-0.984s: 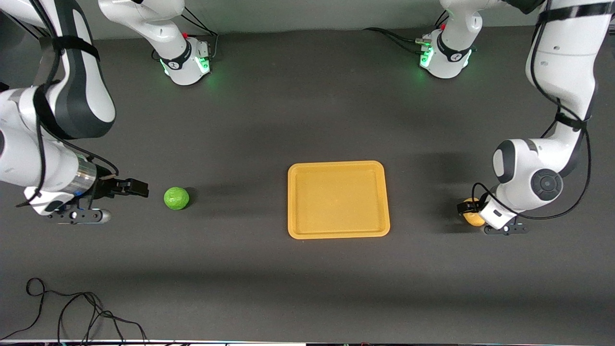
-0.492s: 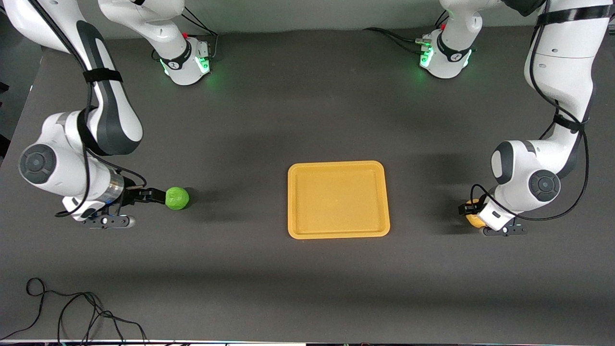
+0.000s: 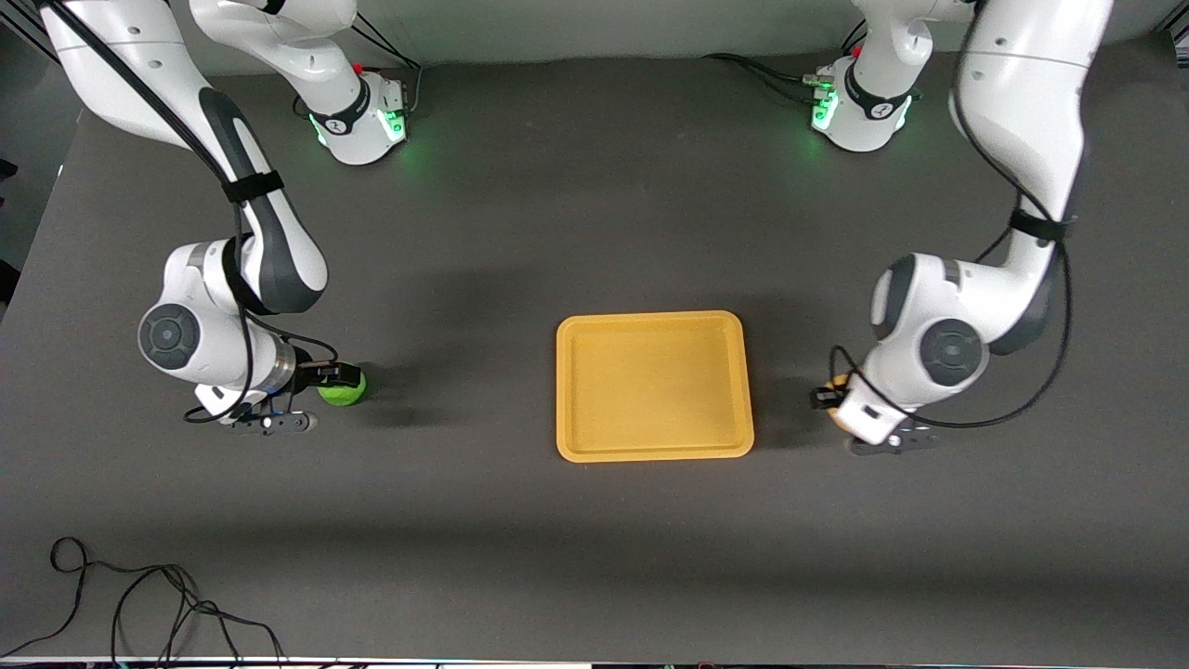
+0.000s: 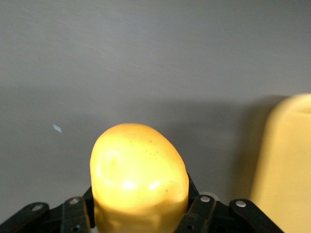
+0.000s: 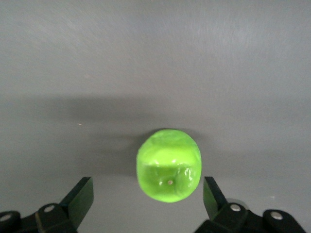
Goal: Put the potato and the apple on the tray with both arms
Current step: 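Carry the potato onto the tray with the left gripper while the right grasps the apple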
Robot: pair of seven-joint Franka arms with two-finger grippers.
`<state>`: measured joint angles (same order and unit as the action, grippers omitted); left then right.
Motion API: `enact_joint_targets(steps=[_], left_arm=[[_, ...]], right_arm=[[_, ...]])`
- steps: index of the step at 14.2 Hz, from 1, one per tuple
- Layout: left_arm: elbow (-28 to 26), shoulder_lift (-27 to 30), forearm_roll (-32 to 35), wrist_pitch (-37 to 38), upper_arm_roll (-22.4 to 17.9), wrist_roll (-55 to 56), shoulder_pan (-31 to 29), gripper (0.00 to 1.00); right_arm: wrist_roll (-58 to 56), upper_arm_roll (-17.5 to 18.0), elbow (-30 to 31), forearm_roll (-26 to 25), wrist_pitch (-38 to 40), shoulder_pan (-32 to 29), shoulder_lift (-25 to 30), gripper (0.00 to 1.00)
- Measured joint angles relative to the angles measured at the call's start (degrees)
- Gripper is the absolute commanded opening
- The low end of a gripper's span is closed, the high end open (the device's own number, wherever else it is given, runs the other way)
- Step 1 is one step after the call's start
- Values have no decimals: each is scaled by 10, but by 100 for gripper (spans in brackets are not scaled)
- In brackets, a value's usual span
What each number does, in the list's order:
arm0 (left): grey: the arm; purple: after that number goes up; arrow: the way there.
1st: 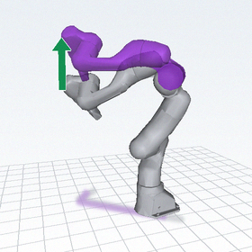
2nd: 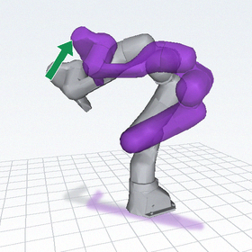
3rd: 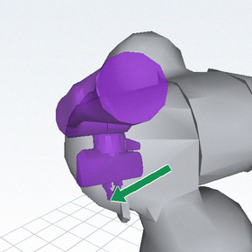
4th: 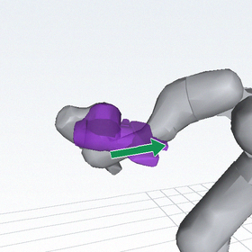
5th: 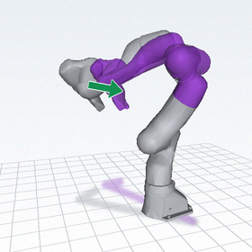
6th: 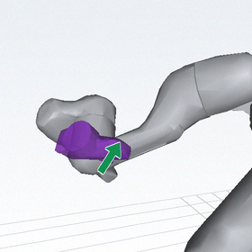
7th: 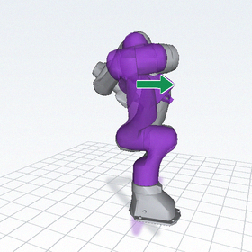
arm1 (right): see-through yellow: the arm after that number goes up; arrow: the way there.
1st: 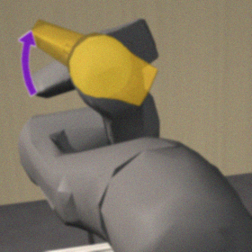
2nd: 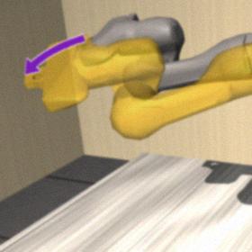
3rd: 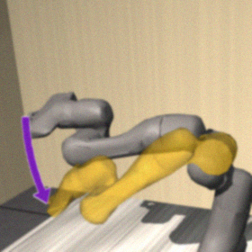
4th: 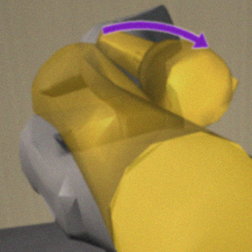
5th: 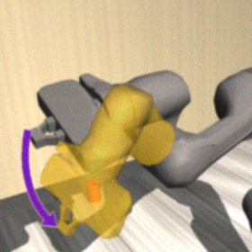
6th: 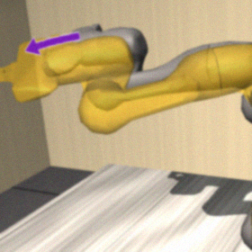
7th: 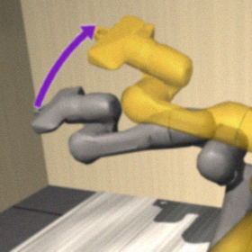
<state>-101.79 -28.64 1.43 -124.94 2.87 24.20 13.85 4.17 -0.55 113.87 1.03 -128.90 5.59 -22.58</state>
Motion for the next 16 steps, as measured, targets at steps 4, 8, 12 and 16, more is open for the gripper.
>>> enact_joint_targets(steps=[4, 8, 12, 16], left_arm=[[20, -7, -1, 6, 0, 100, 88, 53], [20, -45, -1, -37, 0, 153, 139, 64], [20, -57, 0, -45, -1, 155, 145, 100], [20, -58, 0, -46, -2, 156, 147, 100]], right_arm=[[0, 0, 7, -23, -25, 2, -29, 98], [0, -2, 8, -32, -28, 0, -43, 80], [26, -5, 7, -32, -31, -1, -52, 46], [48, -3, -19, -32, 14, 2, -30, 38]])
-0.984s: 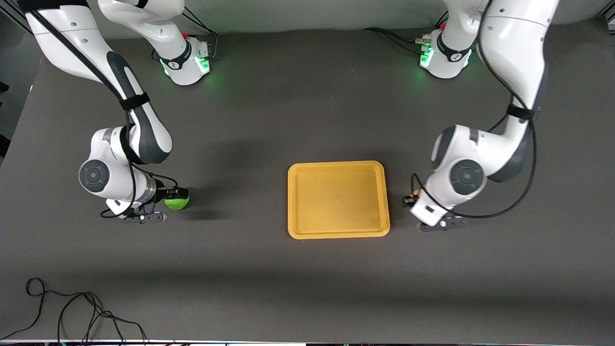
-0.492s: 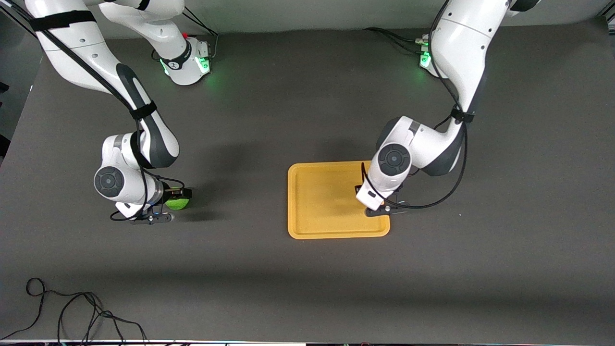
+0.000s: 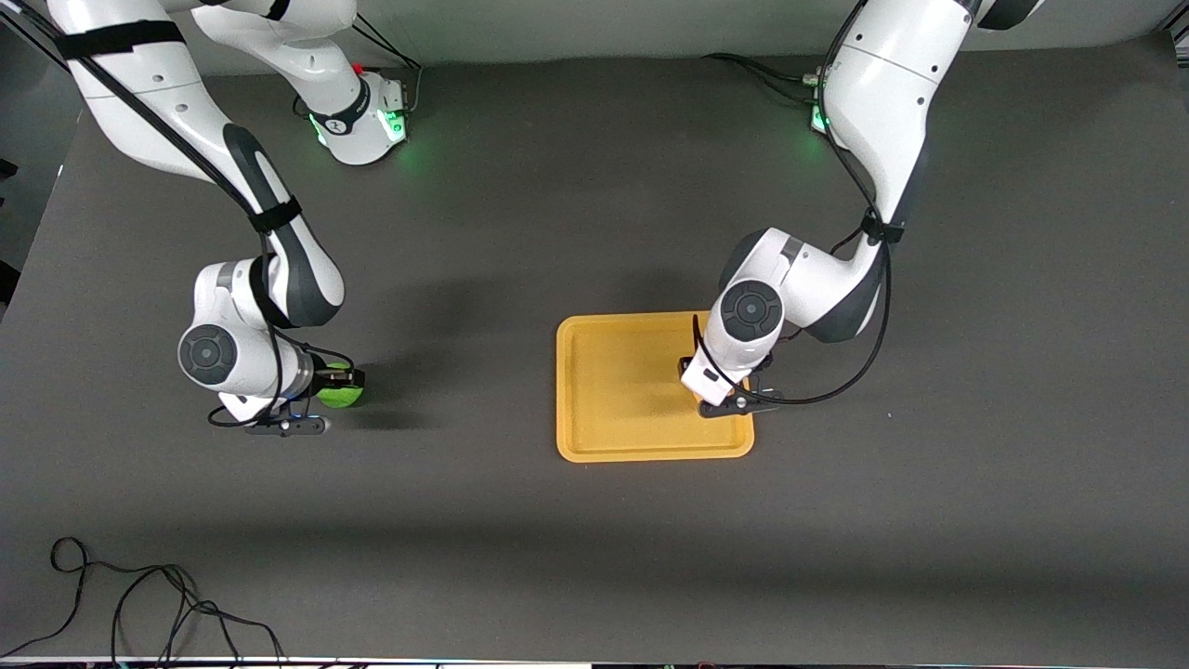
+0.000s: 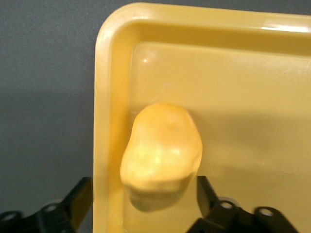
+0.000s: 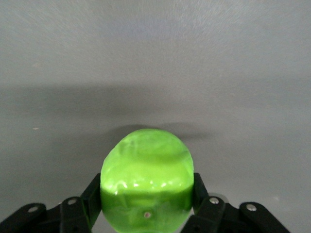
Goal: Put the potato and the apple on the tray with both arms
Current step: 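Carry the potato onto the tray with the left gripper while the right grasps the apple, then release the potato on the tray while the right gripper lifts the apple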
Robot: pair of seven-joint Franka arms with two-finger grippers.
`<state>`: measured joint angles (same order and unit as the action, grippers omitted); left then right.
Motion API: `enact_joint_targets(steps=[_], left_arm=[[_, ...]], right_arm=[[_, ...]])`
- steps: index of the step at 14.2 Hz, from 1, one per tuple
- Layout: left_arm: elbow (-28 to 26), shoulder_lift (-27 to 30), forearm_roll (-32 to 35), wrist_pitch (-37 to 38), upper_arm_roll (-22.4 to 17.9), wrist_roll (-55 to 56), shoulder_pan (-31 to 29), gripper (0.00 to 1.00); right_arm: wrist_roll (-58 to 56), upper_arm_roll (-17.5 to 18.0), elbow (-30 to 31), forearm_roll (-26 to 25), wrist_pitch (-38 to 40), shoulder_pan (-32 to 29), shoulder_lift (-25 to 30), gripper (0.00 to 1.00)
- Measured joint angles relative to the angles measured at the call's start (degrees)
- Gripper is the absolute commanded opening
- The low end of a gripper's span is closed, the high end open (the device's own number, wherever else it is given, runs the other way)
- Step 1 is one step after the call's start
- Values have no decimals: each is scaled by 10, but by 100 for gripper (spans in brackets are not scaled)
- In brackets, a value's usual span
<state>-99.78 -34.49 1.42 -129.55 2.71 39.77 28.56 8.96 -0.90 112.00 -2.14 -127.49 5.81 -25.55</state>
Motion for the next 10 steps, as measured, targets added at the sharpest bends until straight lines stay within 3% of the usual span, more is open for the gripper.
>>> enact_joint_targets(steps=[5, 7, 10], left_arm=[[7, 2, 0, 0, -6, 0, 0, 100], [17, 18, 1, 7, -12, -8, -6, 100], [27, 82, 1, 61, -16, -72, -52, 100]], right_arm=[[91, 8, -104, 31, 103, 63, 43, 36], [134, 9, -165, 70, 119, 109, 31, 35], [196, 10, -241, 84, 120, 166, -13, 35]])
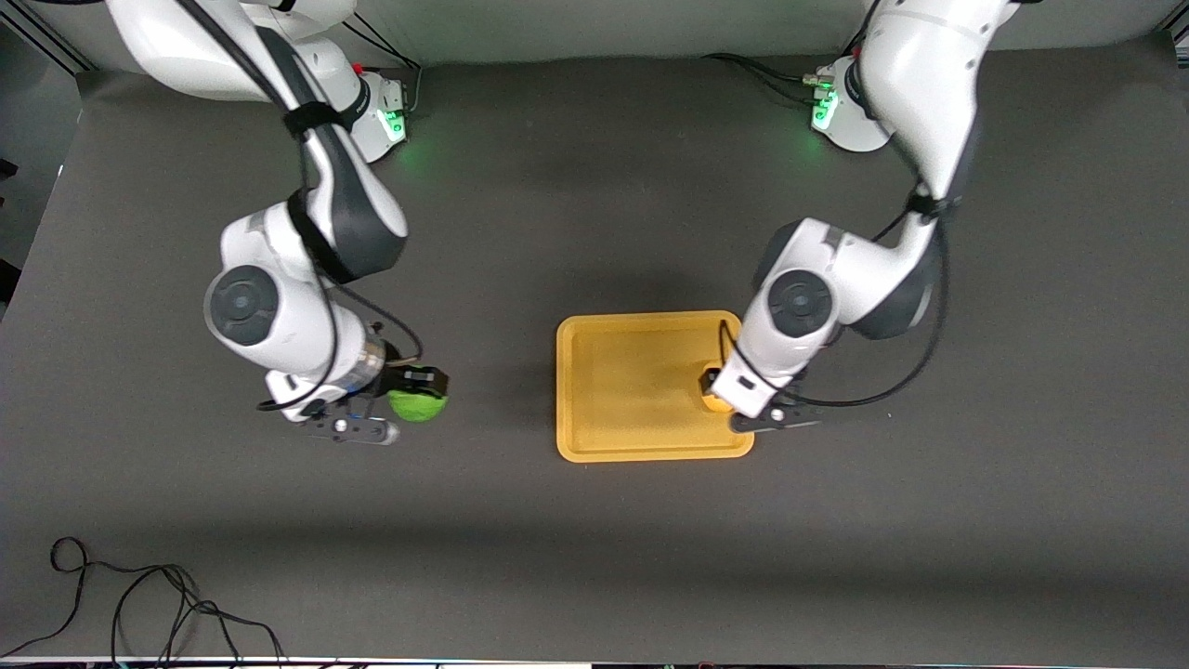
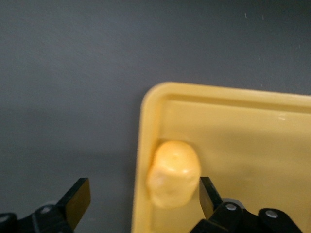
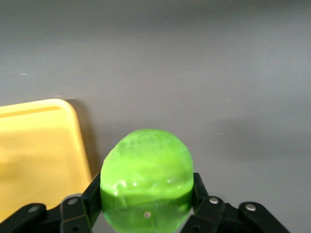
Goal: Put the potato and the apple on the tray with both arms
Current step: 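Release the potato on the tray while the right gripper lifts the apple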
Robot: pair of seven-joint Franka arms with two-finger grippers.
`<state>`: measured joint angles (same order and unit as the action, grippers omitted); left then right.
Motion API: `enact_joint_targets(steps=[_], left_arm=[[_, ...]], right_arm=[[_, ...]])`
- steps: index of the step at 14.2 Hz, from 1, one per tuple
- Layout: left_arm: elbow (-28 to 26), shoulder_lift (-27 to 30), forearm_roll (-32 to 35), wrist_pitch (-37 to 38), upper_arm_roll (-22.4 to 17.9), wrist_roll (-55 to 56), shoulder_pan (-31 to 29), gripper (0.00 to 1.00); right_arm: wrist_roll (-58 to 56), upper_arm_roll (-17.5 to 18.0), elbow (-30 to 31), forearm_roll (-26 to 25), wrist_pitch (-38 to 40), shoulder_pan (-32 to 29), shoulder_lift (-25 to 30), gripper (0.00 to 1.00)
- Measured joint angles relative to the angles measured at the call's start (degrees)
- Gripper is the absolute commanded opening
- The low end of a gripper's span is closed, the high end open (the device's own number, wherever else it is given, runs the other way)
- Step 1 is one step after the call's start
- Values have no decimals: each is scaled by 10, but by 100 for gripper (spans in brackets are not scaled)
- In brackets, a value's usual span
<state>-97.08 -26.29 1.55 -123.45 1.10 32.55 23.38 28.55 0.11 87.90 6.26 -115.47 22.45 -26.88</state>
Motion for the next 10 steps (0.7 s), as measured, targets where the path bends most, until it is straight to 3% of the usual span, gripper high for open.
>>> enact_joint_targets(steps=[6, 10], left_arm=[[0, 134, -1, 149, -3, -197, -140, 100], [0, 190, -5, 209, -4, -308, -227, 100]], right_arm=[[210, 1, -192, 2, -85, 152, -189, 35], [235, -4, -256, 1, -124, 198, -295, 35]])
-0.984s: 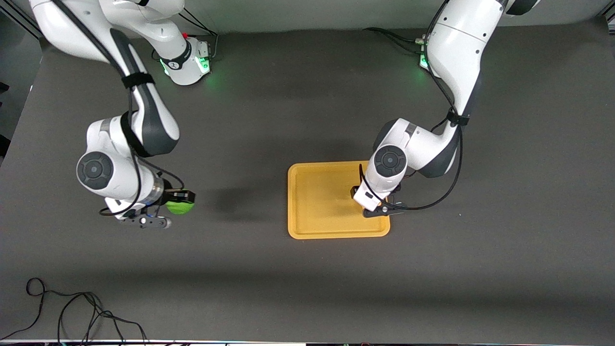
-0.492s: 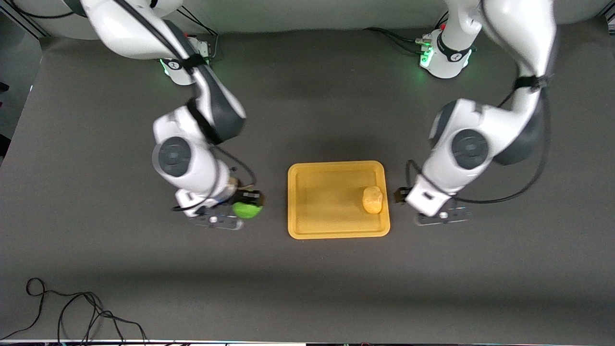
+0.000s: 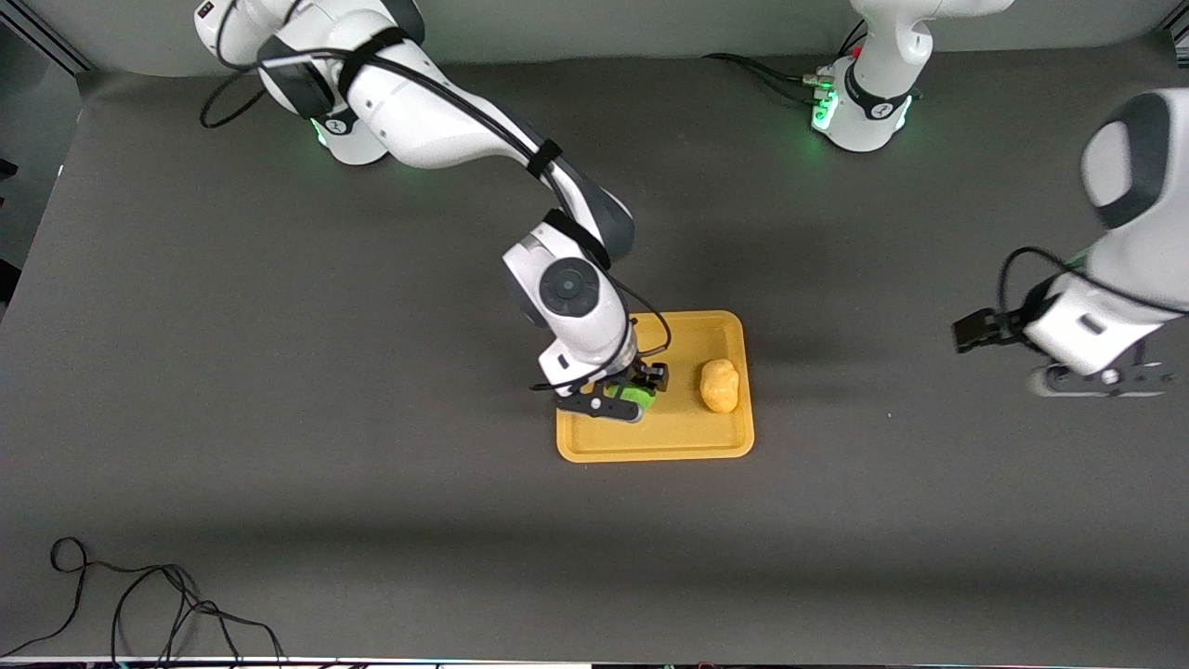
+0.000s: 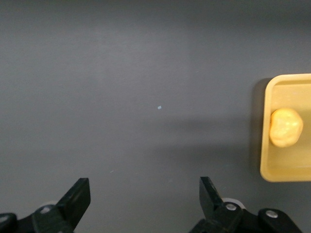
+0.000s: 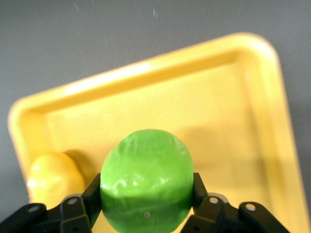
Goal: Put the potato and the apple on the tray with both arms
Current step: 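Release the potato on the tray while the right gripper lifts the apple, then lower the green apple onto the tray and open the right gripper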
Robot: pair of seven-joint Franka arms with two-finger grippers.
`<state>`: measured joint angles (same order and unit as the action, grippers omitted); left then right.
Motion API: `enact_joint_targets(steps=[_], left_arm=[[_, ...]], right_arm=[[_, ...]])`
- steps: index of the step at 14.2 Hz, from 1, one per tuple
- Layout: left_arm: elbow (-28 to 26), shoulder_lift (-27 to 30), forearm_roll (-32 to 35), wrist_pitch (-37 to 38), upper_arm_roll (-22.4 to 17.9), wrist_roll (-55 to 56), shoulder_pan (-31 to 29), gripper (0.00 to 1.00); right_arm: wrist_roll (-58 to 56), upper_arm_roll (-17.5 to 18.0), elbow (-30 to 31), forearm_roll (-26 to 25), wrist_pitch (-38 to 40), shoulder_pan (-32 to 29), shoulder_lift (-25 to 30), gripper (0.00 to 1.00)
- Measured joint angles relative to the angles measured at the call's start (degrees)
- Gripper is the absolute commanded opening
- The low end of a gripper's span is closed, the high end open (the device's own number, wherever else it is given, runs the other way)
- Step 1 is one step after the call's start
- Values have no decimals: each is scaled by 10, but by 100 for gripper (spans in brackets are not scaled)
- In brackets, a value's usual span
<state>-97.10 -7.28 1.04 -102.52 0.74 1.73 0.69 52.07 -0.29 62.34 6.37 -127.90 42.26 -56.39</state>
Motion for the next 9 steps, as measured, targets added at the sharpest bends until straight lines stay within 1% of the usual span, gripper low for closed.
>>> enact_joint_targets(steps=[3, 6, 8, 9], left_arm=[[0, 35, -1, 30, 0, -13, -21, 100], [-1, 62, -1, 48, -1, -21, -21, 100], [-1, 69, 0, 53, -4, -24, -22, 100], [-1, 71, 0, 55, -4, -28, -22, 100]], right_arm=[[0, -4, -15, -2, -4, -1, -29, 35], [0, -5, -17, -2, -2, -1, -33, 36], [0, -4, -17, -5, 9, 5, -33, 39], [0, -4, -17, -6, 12, 10, -34, 40]])
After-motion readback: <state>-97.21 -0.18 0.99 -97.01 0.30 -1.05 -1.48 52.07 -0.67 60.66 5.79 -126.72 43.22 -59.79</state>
